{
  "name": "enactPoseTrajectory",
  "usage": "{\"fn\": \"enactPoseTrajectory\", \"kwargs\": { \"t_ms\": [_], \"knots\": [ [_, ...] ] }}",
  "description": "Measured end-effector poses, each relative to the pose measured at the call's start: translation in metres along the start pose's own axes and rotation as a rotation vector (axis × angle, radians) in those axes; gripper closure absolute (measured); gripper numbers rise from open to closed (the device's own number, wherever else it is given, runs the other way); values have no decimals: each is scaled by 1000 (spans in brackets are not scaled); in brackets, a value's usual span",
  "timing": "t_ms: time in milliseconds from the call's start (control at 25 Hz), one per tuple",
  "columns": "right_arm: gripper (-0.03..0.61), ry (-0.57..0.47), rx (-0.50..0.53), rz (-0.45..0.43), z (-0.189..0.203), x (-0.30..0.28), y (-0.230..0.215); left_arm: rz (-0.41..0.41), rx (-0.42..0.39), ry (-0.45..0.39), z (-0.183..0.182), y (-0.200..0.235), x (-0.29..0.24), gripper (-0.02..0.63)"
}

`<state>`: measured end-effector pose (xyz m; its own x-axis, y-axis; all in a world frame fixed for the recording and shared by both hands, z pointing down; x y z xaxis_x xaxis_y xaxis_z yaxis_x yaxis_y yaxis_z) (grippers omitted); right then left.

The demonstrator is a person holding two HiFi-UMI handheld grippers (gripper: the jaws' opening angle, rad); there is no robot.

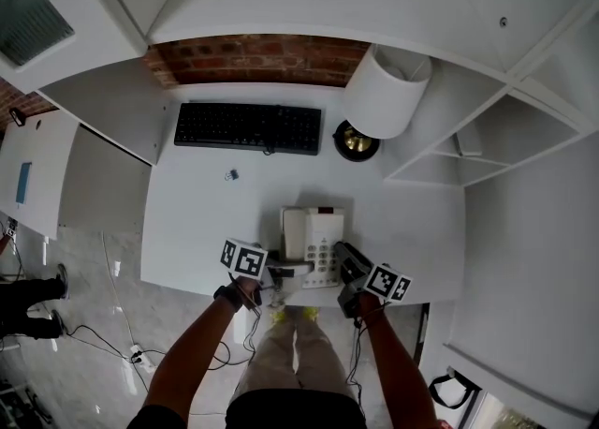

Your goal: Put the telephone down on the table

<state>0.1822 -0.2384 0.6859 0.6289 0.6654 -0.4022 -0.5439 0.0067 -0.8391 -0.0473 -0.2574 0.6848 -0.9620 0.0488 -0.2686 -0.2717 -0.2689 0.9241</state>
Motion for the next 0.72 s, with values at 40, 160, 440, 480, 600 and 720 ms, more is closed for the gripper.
{"fn": "enactPoseTrajectory", "kwargs": {
  "t_ms": [40, 160, 440, 480, 600, 720],
  "knots": [
    [418, -12, -9, -3, 0, 1, -1, -8, -13, -7, -2, -1, -1, 190],
    [426, -35, -17, 1, 2, 3, -2, -48, -46, -53, -4, -1, -3, 175],
    [431, -48, -2, 12, 4, 4, -2, -117, -84, -156, 1, -2, 3, 175],
    [432, -46, -2, 10, 4, 4, -2, -130, -84, -156, 1, -2, 3, 175],
    [431, -42, 6, 11, 4, 4, -1, -159, -77, -147, 2, -2, 2, 169],
    [431, -42, 12, 15, 5, 4, 0, -164, -73, -147, 3, -2, 3, 169]
  ]
}}
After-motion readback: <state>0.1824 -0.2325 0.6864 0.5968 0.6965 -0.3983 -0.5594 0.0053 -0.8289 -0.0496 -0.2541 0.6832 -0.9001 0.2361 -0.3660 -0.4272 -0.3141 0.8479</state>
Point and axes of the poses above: the fingertips, and each gripper's own axes: x backward along the fingers, y to its left, z out of its underside, the point moved 9 cm from there along x, backward along the fingers, and after that the axes turned 1 degree about y, right-handed, at the moved point
